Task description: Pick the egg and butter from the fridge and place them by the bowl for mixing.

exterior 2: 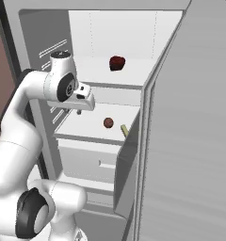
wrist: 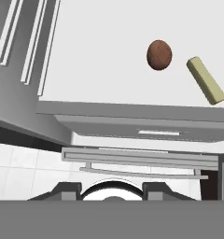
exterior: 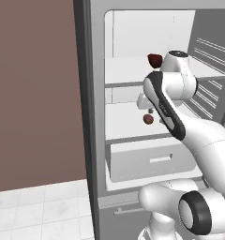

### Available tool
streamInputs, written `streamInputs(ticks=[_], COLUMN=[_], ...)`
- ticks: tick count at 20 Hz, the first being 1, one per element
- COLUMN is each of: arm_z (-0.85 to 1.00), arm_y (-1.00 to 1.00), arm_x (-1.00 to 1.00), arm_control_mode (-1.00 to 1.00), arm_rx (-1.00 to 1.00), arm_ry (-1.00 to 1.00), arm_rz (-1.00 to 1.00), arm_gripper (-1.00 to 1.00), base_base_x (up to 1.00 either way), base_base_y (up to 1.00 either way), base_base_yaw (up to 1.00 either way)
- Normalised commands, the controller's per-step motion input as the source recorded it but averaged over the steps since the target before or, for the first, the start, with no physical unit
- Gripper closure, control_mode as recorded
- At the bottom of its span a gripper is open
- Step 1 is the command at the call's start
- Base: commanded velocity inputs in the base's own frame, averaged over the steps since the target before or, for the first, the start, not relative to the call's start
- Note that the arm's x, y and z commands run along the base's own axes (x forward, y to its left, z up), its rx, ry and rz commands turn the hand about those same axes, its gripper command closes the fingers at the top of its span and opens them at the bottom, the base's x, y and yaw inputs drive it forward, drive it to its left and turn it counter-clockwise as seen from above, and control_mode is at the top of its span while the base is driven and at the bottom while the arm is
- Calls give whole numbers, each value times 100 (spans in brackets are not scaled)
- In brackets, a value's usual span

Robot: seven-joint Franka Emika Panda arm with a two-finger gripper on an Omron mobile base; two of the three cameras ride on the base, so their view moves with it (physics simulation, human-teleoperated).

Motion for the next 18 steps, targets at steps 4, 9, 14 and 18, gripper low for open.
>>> streamInputs(ticks=[4,9,14,18], arm_z=[-3,-9,-27,-27], arm_y=[0,-35,-83,-57], arm_x=[0,-10,-35,-16], arm_control_mode=[-100,-100,-100,-100], arm_rx=[0,2,7,1], arm_ry=[1,0,0,0], arm_rz=[0,-2,0,0], arm_gripper=[-100,-100,-100,-100], base_base_x=[0,0,0,0], base_base_y=[0,0,0,0], base_base_yaw=[0,0,0,0])
